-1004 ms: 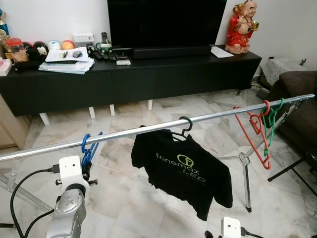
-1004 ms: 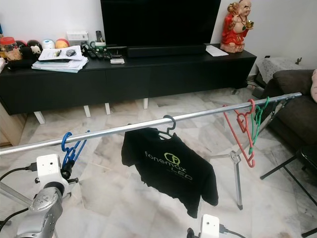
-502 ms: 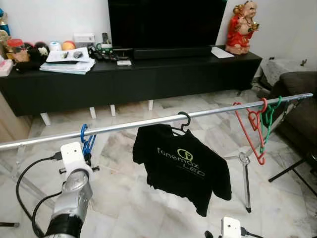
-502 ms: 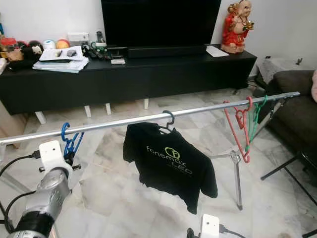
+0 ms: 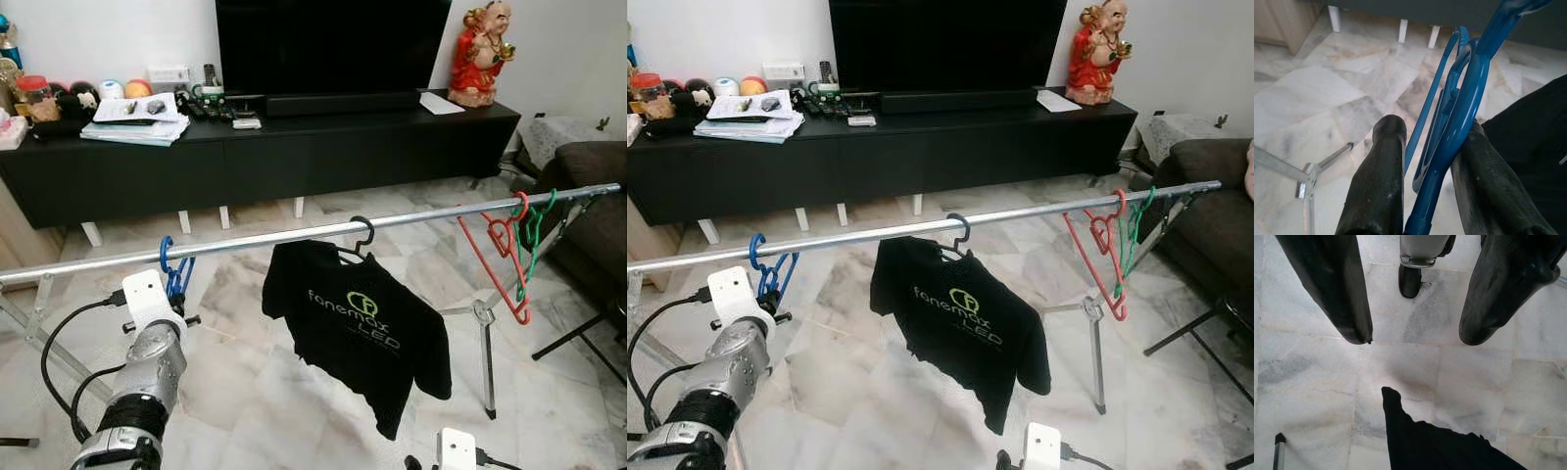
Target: Hang hanger
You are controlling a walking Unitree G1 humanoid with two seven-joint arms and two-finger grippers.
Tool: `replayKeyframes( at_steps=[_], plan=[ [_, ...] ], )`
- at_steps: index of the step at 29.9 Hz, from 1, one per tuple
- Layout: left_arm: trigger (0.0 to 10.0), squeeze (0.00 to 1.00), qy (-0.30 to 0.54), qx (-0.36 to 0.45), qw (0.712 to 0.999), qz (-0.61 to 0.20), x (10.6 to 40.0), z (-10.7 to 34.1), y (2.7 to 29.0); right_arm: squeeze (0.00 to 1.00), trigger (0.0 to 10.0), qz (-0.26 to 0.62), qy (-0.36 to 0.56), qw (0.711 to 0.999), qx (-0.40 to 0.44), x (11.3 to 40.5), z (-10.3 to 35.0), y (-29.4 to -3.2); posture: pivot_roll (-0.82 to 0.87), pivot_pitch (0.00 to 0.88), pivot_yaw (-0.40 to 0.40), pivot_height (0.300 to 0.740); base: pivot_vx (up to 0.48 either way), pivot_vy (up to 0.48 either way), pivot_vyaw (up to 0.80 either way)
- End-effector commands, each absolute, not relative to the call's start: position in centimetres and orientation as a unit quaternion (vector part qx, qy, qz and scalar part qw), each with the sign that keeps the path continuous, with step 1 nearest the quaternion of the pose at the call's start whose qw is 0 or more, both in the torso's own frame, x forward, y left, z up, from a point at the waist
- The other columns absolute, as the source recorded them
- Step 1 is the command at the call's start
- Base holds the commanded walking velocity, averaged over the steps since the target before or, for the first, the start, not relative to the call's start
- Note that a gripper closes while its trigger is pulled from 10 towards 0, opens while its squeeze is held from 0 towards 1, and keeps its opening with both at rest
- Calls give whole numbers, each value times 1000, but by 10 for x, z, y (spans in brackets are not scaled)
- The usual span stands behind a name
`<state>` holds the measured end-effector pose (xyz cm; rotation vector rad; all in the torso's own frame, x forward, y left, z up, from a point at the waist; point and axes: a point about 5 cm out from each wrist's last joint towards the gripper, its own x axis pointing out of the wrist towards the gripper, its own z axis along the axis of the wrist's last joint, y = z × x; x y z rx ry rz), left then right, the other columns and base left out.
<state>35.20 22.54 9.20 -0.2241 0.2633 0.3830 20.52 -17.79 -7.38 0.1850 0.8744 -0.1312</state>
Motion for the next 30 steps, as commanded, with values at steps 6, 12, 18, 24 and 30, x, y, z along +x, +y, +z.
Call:
replayKeyframes(
  at_steps=[6, 12, 18, 24, 30],
  plan=[
    [10000, 0, 111, -139, 970, 168, 368, 108, 218, 0, 10000, -66, 420, 901, 87, 206, -73, -180, 100, 28, -58, 740, 0, 0, 0],
    [10000, 0, 109, -136, 973, 152, 375, 114, 211, 0, 10000, -67, 419, 901, 86, 207, -73, -181, 95, 27, -58, 740, 0, 0, 0],
    [10000, 0, 111, -135, 973, 152, 379, 116, 211, 0, 10000, -68, 419, 901, 86, 206, -73, -181, 92, 28, -58, 740, 0, 0, 0],
    [10000, 0, 113, -132, 971, 162, 379, 117, 214, 0, 10000, -69, 420, 901, 86, 206, -73, -180, 91, 31, -57, 740, 0, 0, 0],
    [10000, 0, 127, -122, 969, 174, 372, 106, 220, 0, 10000, -67, 421, 901, 86, 205, -73, -179, 95, 32, -58, 740, 0, 0, 0]
  ],
)
